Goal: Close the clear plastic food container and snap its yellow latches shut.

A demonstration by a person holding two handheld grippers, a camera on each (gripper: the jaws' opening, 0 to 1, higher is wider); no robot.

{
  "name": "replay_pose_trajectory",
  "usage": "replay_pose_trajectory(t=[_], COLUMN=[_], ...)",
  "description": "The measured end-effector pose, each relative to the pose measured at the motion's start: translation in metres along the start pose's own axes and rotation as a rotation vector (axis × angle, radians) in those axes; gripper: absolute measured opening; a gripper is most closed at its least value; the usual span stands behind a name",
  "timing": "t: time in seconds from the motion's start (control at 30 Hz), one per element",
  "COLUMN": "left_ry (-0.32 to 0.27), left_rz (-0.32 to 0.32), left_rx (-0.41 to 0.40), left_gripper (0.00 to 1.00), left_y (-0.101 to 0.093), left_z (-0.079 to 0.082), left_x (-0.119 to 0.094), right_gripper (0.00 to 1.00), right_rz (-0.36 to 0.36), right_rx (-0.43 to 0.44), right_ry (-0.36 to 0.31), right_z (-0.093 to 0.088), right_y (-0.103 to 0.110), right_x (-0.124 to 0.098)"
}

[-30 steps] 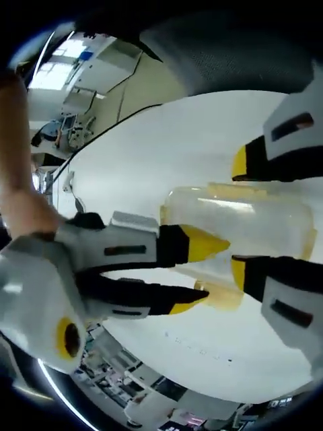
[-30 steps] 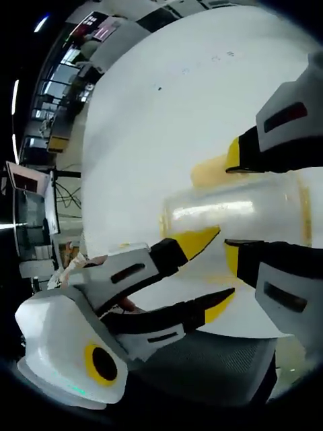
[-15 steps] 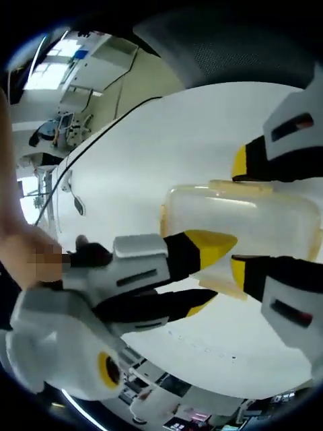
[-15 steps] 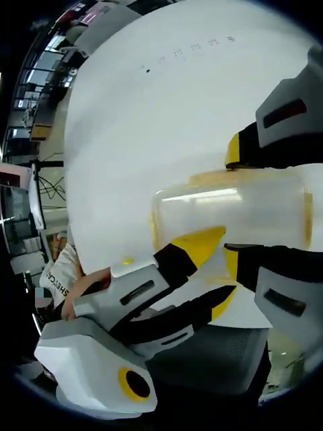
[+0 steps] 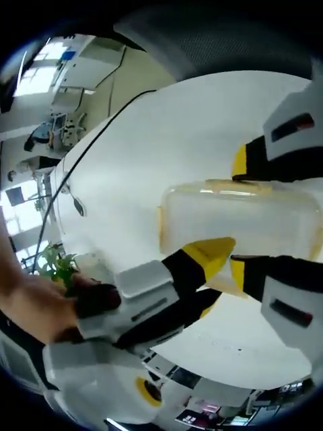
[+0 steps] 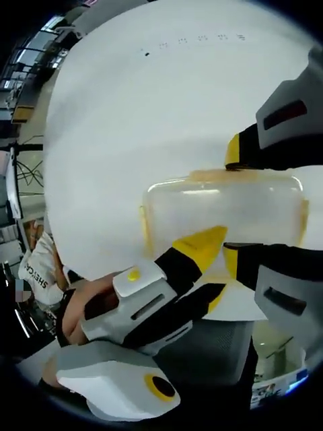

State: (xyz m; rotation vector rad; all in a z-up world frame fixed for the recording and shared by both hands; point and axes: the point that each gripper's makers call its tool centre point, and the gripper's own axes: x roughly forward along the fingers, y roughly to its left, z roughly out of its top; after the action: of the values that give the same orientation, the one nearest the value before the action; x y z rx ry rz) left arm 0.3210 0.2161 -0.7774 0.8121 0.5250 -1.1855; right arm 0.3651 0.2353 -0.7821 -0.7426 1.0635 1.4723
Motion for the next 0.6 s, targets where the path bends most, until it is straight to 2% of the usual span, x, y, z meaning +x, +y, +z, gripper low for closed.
replay_pose_trajectory(t=[0.1,0.17,0.2,0.23,0.27,0.4,0.6], left_ry=[-0.022,-0.057,-0.056,-0.05,-0.046,-0.072,-0.069], left_rz=[-0.016,-0.037,-0.034,-0.032,-0.036,-0.032,-0.039], left_rx=[0.017,0.031,0.028,0.025,-0.01,0.007,0.012], left_gripper=[0.37,0.36,0.35,0.34,0.34,0.34,0.35], left_y=[0.0,0.0,0.0,0.0,-0.004,0.001,0.004], left_z=[0.001,0.002,0.001,0.001,0.0,0.0,0.002], left_x=[0.001,0.001,0.002,0.001,0.002,0.0,0.002], right_gripper=[0.39,0.39,0.38,0.38,0.37,0.38,0.39], right_rz=[0.009,0.024,0.029,0.04,0.04,0.035,0.036], right_rx=[0.007,0.019,0.014,0.002,0.013,0.024,0.017], right_ry=[0.006,0.012,0.015,-0.03,0.008,0.009,0.02], right_z=[-0.001,-0.001,-0.001,0.01,0.005,0.002,-0.002], right_y=[-0.001,-0.002,-0.001,-0.002,-0.002,-0.002,-0.001], right_x=[0.001,0.002,0.002,0.003,-0.003,-0.003,-0.003])
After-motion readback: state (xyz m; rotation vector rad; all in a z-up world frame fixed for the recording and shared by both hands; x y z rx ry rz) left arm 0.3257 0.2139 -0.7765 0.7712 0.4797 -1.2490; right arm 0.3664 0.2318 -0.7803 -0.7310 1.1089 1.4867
